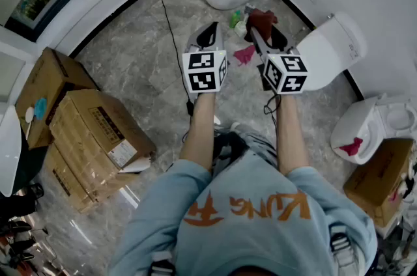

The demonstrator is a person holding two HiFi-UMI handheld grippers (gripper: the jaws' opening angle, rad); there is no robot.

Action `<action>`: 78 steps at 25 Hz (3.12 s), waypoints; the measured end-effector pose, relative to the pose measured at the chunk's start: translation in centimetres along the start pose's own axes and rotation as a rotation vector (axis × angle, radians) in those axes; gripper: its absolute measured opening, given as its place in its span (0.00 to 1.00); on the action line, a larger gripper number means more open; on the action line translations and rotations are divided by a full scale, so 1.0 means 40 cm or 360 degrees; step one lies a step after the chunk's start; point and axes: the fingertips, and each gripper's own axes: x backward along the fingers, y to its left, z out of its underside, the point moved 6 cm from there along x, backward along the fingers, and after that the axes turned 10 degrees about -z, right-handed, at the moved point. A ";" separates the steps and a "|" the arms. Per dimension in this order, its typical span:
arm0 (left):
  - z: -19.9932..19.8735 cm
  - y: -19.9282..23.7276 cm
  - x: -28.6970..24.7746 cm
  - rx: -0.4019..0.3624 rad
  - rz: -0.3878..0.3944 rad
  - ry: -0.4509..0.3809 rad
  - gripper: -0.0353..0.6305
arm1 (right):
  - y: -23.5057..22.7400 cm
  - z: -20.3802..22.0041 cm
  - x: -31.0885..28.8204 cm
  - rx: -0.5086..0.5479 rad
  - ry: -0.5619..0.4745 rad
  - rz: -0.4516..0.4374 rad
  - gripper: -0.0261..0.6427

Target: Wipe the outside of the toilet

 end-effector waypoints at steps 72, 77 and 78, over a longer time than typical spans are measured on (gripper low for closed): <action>0.037 0.102 -1.349 0.0049 0.0015 0.0525 0.06 | -1.108 0.108 -0.948 -0.0855 -0.0050 0.0112 0.33; 0.056 0.075 -1.403 0.0056 0.0069 0.0552 0.06 | -1.143 0.130 -0.985 -0.0861 0.0001 0.0101 0.33; 0.058 0.079 -1.407 0.0065 0.0068 0.0557 0.06 | -1.147 0.131 -0.992 -0.0864 0.0008 0.0104 0.33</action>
